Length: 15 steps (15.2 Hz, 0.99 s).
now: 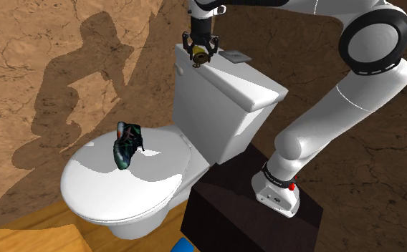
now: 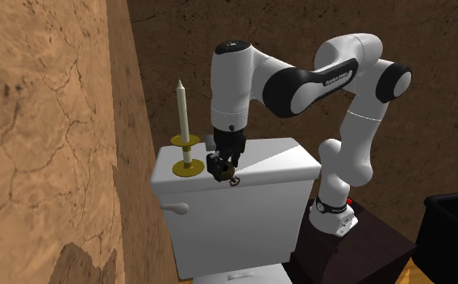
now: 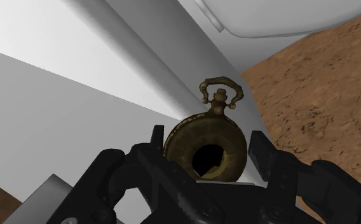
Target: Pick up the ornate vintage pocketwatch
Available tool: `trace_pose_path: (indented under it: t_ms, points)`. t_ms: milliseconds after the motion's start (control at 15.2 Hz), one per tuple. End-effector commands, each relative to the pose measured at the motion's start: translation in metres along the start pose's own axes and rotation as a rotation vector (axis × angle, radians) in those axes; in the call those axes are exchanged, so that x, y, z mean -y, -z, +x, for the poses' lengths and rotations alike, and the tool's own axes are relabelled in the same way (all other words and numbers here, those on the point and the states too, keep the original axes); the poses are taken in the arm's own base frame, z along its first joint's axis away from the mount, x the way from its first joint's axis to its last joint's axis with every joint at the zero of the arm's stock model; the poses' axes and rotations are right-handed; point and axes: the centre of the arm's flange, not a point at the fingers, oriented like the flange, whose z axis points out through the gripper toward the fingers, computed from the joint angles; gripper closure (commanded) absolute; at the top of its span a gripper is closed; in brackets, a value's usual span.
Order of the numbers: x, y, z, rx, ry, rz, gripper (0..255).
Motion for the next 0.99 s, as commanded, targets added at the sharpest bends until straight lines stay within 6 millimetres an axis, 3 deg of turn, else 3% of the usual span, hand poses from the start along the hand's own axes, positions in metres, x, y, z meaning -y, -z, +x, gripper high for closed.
trace_pose_path:
  t_ms: [0, 132, 924]
  points:
    - [0.0, -0.001, 0.0, 0.001, 0.0, -0.002, 255]
    - [-0.001, -0.001, 0.0, 0.001, 0.0, -0.002, 255]
    - [-0.008, 0.061, 0.01, 0.001, 0.0, -0.002, 255]
